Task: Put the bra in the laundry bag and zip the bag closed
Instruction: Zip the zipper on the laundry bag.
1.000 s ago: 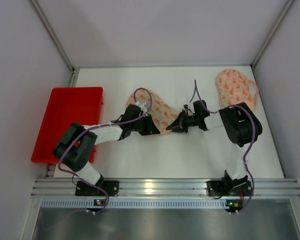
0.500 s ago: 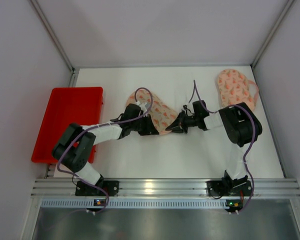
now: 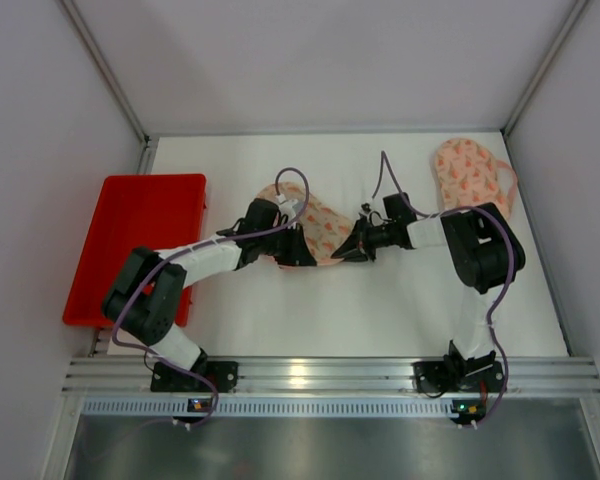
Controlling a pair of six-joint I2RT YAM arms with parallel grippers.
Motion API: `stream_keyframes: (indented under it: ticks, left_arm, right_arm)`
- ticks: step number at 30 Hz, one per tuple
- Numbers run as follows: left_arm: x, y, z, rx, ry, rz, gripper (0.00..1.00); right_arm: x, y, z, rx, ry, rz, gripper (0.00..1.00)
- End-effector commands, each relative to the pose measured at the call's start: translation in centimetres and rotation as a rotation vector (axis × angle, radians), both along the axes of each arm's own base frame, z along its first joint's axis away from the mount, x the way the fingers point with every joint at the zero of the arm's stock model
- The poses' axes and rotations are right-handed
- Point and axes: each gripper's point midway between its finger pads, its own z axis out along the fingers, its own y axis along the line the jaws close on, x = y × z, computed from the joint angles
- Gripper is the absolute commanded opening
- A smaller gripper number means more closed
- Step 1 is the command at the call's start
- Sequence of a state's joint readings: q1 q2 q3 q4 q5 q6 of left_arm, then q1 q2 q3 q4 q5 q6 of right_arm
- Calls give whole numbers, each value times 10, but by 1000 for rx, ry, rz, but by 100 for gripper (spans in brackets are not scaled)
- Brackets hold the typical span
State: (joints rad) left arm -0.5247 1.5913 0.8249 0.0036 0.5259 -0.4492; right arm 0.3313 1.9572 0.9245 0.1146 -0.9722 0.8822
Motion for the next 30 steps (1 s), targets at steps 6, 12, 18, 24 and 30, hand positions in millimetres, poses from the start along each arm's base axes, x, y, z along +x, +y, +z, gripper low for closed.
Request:
stream_keyframes:
  ticks: [6, 12, 18, 24, 30]
  left_arm:
    - [4, 16, -8, -12, 43, 58, 1]
    - [7, 2, -9, -5, 6, 68, 7]
    - [2, 4, -22, 20, 15, 90, 22]
    - [-1, 2, -27, 9, 35, 91, 30]
    - [4, -3, -25, -12, 26, 94, 33]
  right_arm:
    - [13, -21, -12, -23, -7, -99, 0]
    - [3, 2, -8, 17, 12, -97, 0]
    - [11, 5, -10, 33, 16, -134, 0]
    - [14, 5, -13, 38, 18, -153, 0]
    - [13, 5, -15, 36, 25, -150, 0]
